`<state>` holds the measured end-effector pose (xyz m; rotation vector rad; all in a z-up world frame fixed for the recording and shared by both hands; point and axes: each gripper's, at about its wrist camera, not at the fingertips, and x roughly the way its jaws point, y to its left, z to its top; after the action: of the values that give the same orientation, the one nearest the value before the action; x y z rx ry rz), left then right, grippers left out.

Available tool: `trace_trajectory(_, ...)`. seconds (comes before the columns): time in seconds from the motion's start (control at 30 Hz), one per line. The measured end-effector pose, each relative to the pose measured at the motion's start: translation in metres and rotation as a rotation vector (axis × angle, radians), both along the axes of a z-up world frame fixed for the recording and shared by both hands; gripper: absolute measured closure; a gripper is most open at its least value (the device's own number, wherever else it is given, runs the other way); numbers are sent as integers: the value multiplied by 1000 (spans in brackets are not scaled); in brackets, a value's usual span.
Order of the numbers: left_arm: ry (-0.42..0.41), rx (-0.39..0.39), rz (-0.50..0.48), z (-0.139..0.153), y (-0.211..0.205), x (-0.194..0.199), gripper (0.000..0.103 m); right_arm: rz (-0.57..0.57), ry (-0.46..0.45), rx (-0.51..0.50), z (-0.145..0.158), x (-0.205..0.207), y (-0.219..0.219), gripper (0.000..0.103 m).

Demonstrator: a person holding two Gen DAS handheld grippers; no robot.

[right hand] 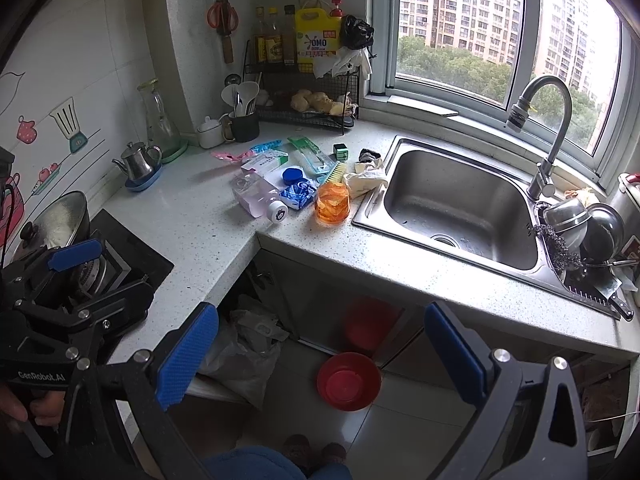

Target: Collect trash

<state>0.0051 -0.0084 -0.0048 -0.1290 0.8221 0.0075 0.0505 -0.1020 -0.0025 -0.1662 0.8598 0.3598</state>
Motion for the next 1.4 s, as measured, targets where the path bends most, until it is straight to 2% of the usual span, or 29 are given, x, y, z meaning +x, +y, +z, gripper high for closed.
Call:
trace_trajectory(0.87,22,17,-3,-1,-3,14,0,6,20,-5,-3,10,-3,0)
trace_trajectory(1.4,44,51,4,2,-18,45,0,62,49,3,-8,42,-19,0)
